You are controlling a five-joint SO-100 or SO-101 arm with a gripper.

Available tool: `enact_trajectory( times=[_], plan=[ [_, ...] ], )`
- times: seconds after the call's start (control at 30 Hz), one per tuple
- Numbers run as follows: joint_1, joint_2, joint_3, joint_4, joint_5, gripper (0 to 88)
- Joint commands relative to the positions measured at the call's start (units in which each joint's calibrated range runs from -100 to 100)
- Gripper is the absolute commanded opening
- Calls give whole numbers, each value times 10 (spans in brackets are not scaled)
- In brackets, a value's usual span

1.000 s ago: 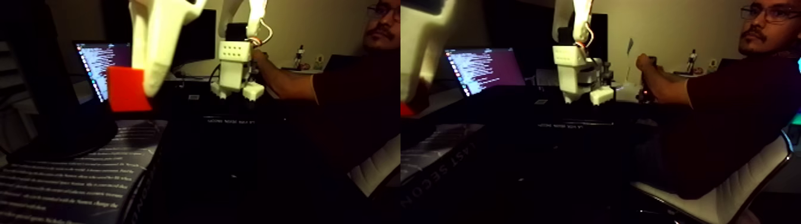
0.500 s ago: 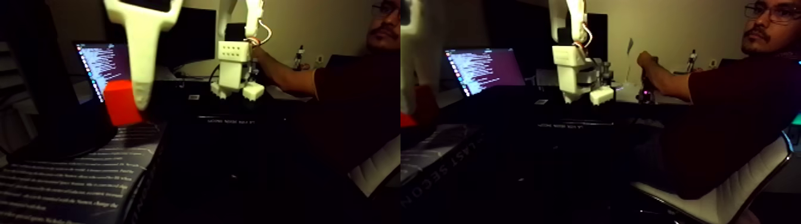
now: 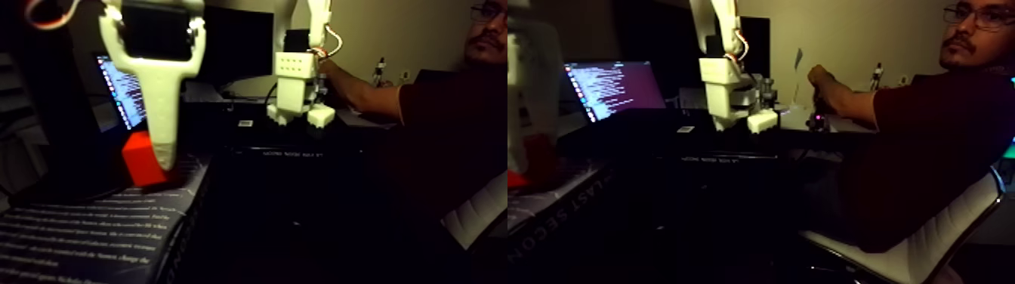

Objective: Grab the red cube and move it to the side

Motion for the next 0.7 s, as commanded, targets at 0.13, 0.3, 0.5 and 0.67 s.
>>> enact_trajectory(
  times=[0.13, 0.3, 0.5, 0.67],
  plan=[
    [-1, -2, -13, -13, -3, 161],
    [-2, -2, -13, -13, -3, 162],
    [-2, -1, -4, -13, 2, 237],
    [-4, 2, 6, -13, 2, 254]
  ],
)
